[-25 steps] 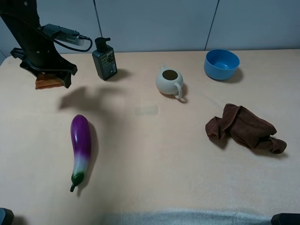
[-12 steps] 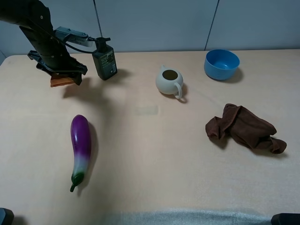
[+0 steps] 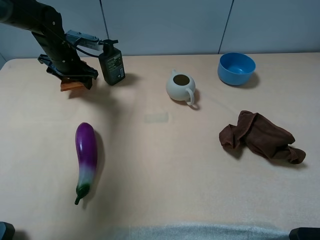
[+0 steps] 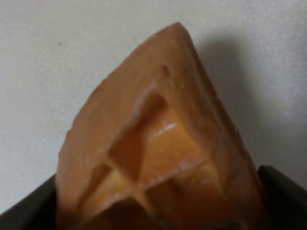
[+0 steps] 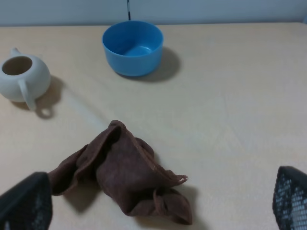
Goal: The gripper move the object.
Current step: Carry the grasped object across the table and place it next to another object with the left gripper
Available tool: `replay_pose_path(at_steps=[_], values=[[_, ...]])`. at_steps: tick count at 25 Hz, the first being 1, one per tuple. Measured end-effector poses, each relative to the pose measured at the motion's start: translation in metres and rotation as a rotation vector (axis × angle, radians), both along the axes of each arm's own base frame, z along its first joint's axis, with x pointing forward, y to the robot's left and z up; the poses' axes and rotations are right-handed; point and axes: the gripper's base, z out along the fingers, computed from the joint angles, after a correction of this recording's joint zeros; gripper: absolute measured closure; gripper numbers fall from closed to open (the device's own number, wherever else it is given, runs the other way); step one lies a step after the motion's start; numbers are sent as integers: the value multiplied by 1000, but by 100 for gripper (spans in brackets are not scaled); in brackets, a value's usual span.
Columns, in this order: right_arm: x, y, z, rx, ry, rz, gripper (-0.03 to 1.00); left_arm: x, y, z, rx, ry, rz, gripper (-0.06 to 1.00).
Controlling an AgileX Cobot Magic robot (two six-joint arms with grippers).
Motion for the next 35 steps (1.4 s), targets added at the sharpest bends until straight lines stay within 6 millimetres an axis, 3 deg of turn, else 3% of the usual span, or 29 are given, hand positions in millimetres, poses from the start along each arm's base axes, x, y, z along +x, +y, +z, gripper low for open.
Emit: replay_pose_path(at_steps=[17,28,35], values=[[0,0,0,0,0,0,28,2,2,-6,30,-7,-30,21],[0,0,0,0,0,0,28,4,1,-5,25,-31,-35,-1],[0,0,0,0,0,0,28,4,1,-5,25,-31,-35,-4]])
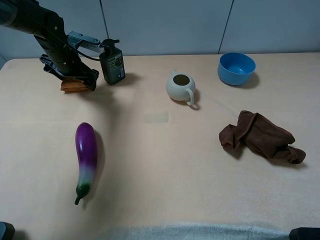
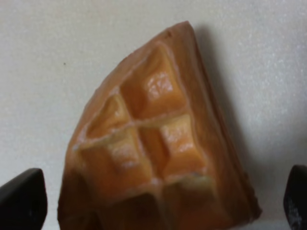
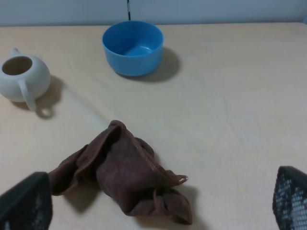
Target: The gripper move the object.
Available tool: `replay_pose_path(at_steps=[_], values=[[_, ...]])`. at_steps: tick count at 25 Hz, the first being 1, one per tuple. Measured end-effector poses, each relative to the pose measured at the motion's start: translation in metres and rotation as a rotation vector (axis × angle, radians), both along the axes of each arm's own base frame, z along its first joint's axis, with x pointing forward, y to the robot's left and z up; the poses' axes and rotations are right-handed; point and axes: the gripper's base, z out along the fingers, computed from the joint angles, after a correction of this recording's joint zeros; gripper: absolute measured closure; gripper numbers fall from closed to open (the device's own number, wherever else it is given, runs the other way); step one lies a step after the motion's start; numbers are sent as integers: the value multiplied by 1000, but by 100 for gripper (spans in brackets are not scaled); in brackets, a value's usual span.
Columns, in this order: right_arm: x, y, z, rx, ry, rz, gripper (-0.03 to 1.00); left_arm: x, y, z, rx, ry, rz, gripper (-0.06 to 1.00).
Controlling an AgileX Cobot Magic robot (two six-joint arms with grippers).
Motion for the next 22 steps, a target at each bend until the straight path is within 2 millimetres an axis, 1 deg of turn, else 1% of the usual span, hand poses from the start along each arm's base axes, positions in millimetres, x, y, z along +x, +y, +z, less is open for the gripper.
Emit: replay_pose_path(at_steps=[6,9,20,21,22], values=[[0,0,0,0,0,0,28,-2,1,0,7,21,4,-5],[0,0,0,0,0,0,28,-4,2,6,14,37,8,-5],[0,0,0,0,0,0,28,-17,6,50,32,50,30,-5],[0,0,0,0,0,0,28,-20,6,59,25,55,42,-5],[0,0,0,0,0,0,28,-22,7,63,23,62,48,-5]])
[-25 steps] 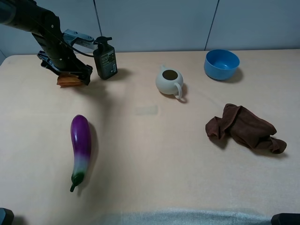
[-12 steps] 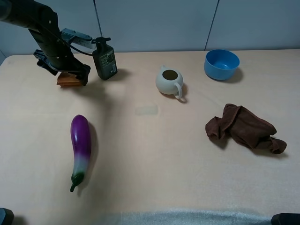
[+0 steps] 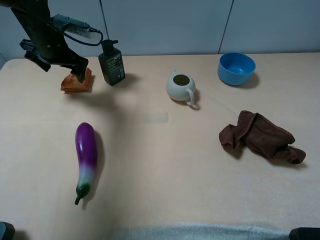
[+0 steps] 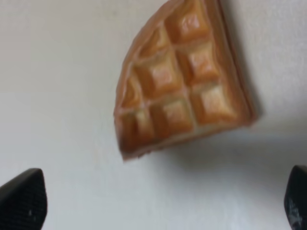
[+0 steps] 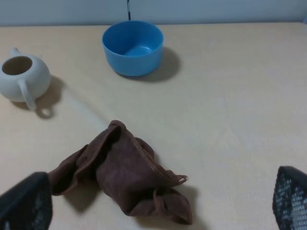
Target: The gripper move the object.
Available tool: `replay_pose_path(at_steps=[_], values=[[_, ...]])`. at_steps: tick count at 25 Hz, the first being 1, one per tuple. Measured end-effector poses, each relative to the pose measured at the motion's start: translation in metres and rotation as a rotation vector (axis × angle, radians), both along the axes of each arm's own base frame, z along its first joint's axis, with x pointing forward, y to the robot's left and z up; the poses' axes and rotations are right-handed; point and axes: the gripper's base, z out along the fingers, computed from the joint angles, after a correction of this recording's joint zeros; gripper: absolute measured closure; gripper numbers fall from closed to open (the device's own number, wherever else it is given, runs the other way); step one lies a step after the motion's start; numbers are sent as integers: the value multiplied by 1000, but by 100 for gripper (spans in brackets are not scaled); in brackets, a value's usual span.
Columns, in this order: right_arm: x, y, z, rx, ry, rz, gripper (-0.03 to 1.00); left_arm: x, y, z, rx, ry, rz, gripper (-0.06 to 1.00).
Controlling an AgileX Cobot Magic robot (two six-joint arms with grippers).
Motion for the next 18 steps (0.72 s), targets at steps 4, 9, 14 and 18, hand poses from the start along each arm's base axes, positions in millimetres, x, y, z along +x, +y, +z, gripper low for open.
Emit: replay_pose_path(at_steps=[4,9,14,18], values=[[0,0,0,0,0,0,28,-9,1,17,-8,26,21,-5],[0,0,0,0,0,0,28,-21,2,39,-12,53,36,-5],[0,0,0,0,0,0,28,-36,3,61,-25,92,34,-5],[0,0,0,0,0,0,28,-48,5,78,-24,111,35,-5]])
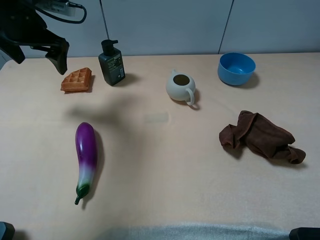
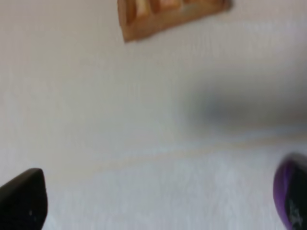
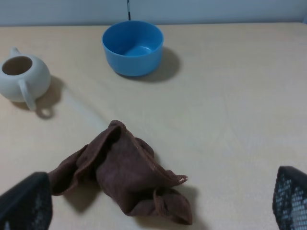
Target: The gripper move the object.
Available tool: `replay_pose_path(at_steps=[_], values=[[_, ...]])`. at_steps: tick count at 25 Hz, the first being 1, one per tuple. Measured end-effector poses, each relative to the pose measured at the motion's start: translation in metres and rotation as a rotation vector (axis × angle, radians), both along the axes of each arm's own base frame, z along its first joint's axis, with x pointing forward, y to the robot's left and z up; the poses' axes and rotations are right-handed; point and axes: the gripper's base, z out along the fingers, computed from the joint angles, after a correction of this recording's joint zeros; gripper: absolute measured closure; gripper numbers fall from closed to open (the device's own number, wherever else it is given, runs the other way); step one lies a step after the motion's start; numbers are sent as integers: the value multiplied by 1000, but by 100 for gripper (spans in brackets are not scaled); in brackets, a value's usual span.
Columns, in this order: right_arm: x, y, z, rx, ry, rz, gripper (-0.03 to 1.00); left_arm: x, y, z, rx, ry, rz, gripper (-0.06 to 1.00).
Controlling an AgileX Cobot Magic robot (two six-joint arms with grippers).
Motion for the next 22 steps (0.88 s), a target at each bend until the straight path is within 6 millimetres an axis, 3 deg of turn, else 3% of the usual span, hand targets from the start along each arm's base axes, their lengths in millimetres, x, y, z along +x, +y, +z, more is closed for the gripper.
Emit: replay_pose_path(at_steps=[11,22], values=[[0,0,0,0,0,0,28,-39,7,55,3,-9,-16,-5],[0,0,0,0,0,0,28,-78,11,106,-48,-177,-50,-5]])
